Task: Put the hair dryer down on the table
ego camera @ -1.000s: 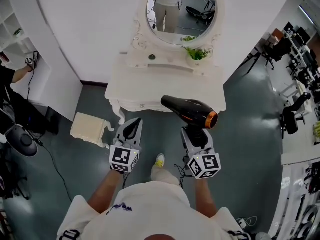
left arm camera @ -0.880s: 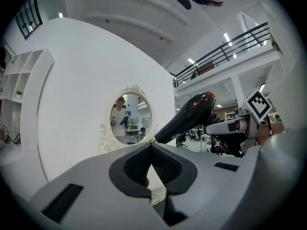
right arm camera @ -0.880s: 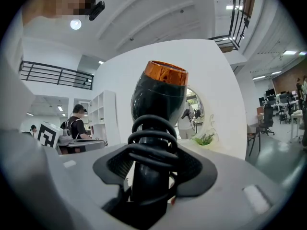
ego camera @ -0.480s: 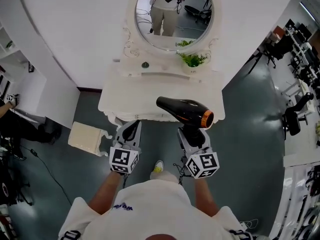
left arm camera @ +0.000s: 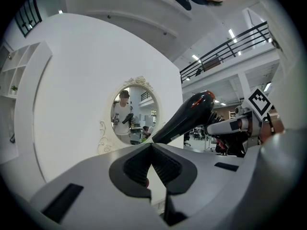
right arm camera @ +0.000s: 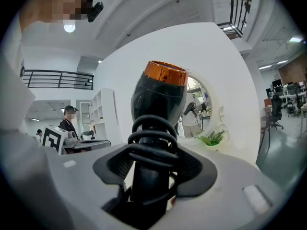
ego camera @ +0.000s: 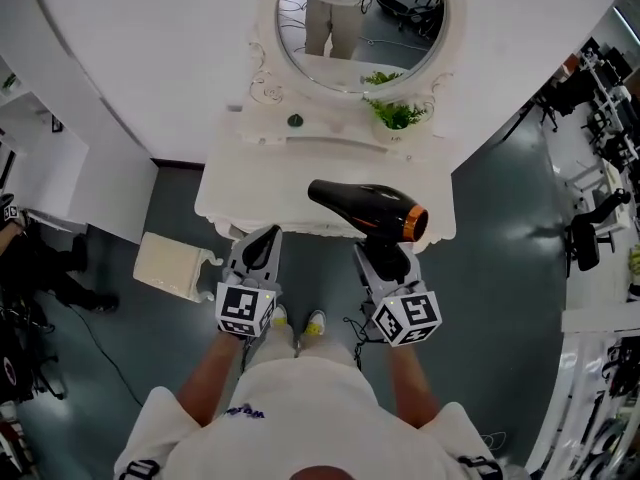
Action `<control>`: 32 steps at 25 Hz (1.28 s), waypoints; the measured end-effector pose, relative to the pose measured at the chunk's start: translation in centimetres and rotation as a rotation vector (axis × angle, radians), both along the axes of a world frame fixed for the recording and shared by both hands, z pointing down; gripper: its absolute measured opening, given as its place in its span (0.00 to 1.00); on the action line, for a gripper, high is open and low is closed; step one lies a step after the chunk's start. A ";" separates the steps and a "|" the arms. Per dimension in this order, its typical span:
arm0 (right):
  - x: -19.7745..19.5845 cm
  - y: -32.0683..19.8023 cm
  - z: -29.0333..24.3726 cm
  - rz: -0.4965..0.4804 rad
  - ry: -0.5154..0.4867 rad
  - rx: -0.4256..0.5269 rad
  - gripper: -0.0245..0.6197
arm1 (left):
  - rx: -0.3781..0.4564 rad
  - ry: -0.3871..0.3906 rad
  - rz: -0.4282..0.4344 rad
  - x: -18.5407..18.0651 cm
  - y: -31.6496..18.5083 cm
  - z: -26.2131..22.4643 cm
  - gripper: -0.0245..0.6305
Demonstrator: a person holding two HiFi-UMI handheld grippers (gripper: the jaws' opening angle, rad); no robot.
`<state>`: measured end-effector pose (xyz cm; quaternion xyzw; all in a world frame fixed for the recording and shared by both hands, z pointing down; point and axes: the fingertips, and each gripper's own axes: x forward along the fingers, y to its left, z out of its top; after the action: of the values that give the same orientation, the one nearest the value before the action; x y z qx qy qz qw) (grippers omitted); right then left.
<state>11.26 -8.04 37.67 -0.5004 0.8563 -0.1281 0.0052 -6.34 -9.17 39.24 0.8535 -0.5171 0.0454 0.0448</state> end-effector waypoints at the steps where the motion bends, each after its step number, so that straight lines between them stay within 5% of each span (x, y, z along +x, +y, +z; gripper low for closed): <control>1: -0.3 -0.3 0.0 0.002 0.005 0.000 0.45 | -0.002 0.000 0.006 -0.2 -0.4 0.1 0.05; 32: -0.8 -10.4 8.7 0.053 -0.001 -0.116 0.45 | -0.085 0.015 -0.028 -1.2 -11.3 9.8 0.05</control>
<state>10.43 -18.43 46.37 -0.5222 0.8339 -0.1775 -0.0200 -7.57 -20.48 49.09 0.8440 -0.5261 0.0604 0.0854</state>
